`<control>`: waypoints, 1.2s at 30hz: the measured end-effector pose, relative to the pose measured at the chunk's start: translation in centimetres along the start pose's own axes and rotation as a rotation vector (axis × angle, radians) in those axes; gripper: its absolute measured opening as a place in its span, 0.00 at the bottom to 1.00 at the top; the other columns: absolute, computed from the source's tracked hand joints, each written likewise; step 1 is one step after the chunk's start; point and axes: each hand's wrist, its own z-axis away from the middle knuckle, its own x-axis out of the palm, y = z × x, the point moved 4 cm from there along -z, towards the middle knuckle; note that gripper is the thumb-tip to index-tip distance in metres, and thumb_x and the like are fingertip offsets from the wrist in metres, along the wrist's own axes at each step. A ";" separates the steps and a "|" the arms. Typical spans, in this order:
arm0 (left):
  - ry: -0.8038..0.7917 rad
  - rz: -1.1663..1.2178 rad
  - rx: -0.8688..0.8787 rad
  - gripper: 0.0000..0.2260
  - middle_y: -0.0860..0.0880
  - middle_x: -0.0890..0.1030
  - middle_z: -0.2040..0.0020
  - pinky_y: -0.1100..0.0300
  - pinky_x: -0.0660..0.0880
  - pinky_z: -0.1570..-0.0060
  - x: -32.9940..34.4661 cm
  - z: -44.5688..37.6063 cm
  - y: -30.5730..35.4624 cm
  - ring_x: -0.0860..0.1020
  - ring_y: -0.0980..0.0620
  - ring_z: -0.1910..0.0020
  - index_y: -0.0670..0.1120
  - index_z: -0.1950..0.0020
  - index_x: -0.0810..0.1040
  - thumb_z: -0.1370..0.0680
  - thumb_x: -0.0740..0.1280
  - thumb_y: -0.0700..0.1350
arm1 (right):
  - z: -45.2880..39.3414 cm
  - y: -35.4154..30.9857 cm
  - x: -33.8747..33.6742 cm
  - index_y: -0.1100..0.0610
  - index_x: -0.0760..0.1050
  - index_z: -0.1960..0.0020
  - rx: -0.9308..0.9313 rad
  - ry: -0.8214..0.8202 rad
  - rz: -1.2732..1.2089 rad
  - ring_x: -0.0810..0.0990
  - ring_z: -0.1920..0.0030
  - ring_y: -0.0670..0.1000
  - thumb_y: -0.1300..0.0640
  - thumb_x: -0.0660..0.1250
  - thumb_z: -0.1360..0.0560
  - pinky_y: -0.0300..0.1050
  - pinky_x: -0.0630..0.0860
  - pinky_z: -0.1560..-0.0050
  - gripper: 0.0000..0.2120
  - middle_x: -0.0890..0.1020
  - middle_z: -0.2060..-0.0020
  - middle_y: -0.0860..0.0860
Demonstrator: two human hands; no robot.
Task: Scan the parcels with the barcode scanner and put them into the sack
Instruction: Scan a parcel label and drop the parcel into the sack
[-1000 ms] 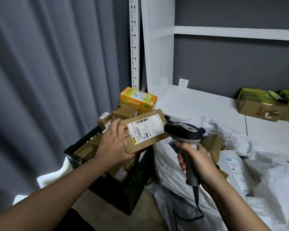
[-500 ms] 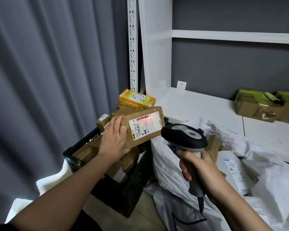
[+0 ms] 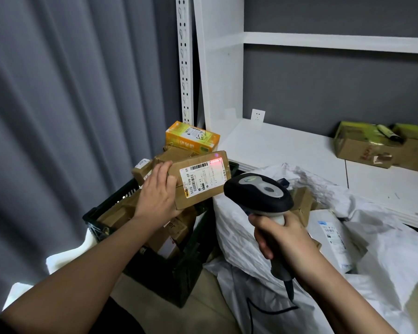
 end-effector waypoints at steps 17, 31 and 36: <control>-0.065 0.019 -0.043 0.36 0.35 0.70 0.34 0.39 0.74 0.42 -0.4 -0.1 0.1 0.71 0.35 0.34 0.40 0.51 0.71 0.46 0.82 0.58 | 0.3 0.0 0.0 0.60 0.66 0.65 0.027 -0.007 -0.057 0.66 0.79 0.50 0.51 0.66 0.32 0.39 0.66 0.73 0.14 0.70 0.81 0.50; 0.022 0.154 -0.029 0.40 0.36 0.70 0.34 0.41 0.75 0.46 -3.7 -1.2 5.9 0.74 0.36 0.40 0.38 0.48 0.71 0.47 0.80 0.63 | 1.4 -0.4 -9.4 0.58 0.69 0.54 0.056 0.333 -0.135 0.67 0.79 0.50 0.59 0.67 0.23 0.40 0.65 0.74 0.07 0.72 0.77 0.54; -0.003 0.322 -0.024 0.42 0.43 0.64 0.32 0.48 0.69 0.40 -5.9 -2.9 13.5 0.73 0.43 0.38 0.43 0.41 0.66 0.42 0.74 0.69 | 3.0 0.0 -16.4 0.57 0.68 0.51 0.069 0.528 -0.125 0.67 0.78 0.49 0.55 0.67 0.24 0.44 0.63 0.70 0.09 0.71 0.78 0.52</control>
